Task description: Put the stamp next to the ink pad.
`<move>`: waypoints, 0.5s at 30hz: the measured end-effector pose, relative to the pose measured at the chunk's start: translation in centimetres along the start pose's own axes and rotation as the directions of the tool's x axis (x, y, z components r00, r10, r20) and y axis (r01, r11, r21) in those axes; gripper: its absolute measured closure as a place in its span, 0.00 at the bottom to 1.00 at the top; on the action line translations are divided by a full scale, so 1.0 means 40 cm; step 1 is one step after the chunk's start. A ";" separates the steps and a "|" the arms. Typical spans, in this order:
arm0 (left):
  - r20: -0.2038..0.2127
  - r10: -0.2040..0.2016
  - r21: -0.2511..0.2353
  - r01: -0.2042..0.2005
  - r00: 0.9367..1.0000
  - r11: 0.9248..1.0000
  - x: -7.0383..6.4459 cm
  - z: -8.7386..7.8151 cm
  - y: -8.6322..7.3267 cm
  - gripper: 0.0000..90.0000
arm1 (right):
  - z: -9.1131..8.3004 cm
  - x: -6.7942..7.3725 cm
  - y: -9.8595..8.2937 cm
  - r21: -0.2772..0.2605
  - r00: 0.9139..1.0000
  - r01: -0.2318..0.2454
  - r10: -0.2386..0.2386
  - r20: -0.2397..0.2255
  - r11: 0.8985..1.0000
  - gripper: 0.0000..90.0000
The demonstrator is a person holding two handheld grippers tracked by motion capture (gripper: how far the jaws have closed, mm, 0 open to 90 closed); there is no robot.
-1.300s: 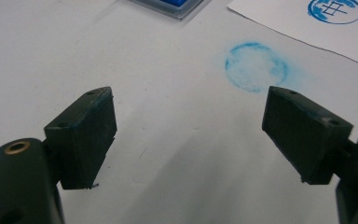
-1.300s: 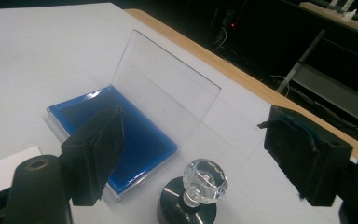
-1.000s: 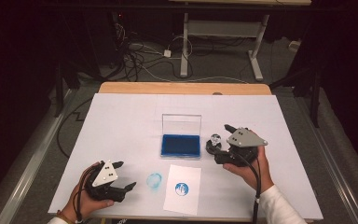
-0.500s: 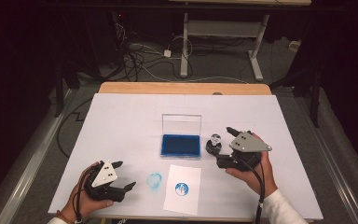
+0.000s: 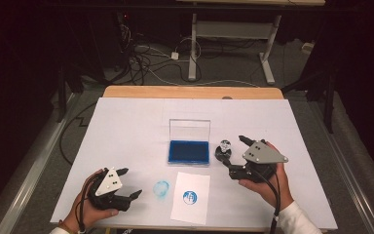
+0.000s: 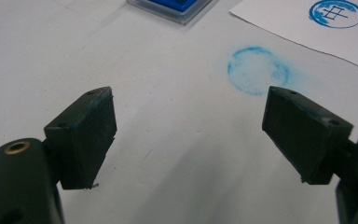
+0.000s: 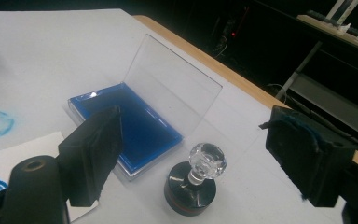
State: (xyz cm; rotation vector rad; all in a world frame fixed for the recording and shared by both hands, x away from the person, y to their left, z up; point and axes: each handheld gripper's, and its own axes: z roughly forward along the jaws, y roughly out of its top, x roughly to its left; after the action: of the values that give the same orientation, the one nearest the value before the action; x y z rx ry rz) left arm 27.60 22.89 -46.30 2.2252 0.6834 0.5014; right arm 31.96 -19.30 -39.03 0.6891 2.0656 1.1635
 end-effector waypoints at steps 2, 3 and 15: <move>-0.003 0.002 0.000 -0.002 1.000 1.000 -0.001 0.000 0.001 0.19 | -0.001 0.002 -0.001 0.002 1.000 0.003 -0.003 0.002 1.000 0.22; -0.003 0.002 -0.002 -0.002 1.000 1.000 -0.001 -0.001 0.001 0.19 | -0.002 0.003 -0.001 0.001 1.000 0.003 -0.003 0.001 1.000 0.22; 0.000 0.001 -0.009 -0.001 1.000 1.000 -0.002 -0.004 0.003 0.19 | -0.019 0.010 -0.014 -0.003 1.000 0.008 -0.008 0.000 1.000 0.22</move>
State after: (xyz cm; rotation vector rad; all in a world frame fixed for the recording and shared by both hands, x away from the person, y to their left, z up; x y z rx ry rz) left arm 27.49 22.85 -46.12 2.2174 0.6791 0.5040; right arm 31.07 -19.70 -39.33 0.6785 2.0640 1.1621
